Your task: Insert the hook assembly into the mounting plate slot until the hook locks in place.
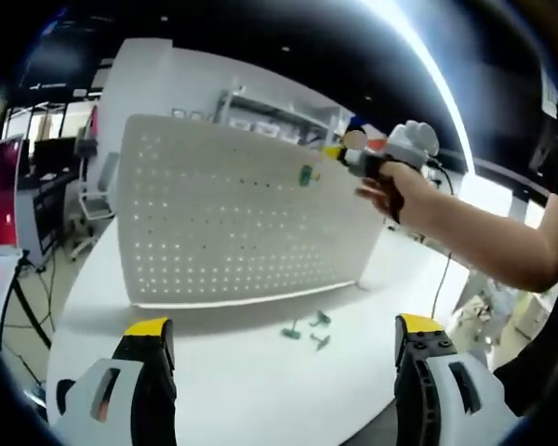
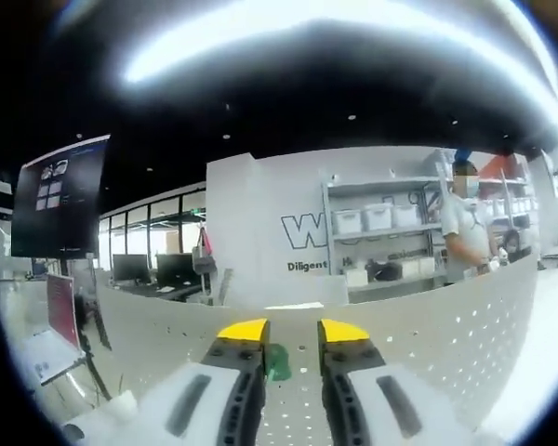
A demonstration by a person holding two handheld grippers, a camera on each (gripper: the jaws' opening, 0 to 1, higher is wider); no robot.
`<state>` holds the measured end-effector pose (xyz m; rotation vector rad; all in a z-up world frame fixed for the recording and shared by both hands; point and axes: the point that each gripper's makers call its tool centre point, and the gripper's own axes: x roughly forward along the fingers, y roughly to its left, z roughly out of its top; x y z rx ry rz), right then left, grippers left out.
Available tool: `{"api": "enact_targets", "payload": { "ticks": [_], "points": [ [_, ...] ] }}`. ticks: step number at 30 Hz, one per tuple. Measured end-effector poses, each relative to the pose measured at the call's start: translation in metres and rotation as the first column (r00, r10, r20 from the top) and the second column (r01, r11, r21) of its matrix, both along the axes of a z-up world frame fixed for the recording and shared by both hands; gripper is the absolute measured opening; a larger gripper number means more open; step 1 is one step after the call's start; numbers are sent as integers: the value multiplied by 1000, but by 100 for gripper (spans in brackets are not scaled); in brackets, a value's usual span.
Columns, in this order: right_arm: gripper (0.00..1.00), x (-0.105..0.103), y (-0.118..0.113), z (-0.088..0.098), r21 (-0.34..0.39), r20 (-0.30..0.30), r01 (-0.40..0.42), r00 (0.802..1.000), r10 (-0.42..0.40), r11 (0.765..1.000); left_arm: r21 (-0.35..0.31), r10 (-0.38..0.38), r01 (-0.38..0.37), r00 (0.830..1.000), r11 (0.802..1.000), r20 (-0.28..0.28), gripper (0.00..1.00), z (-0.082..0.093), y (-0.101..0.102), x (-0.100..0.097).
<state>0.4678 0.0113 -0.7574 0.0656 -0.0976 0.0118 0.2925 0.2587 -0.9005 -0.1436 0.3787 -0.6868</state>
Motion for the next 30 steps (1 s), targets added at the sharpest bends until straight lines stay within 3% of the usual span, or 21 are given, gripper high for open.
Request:
{"api": "enact_targets", "payload": {
  "ticks": [4,7,14,24,30],
  "points": [
    [21,-16,-3,-9,-7,-21,-20,1000,20,1000,-3,7,-7,1000,1000,-3,100,-2,2,-3],
    [22,-31,0,-19,-82,-34,-43,999,40,996,8,5,-5,1000,1000,-12,100,-5,2,-7],
    [23,-62,8,-61,-160,-133,-130,985,109,979,5,6,-6,1000,1000,-12,100,-6,1,-12],
    [26,-125,21,-119,-190,-270,-240,945,184,952,-3,17,-17,1000,1000,-18,100,-9,6,-18],
    [26,-161,25,-150,-139,-333,-245,924,188,959,0,3,-3,1000,1000,-24,100,-11,3,-19]
  ]
}}
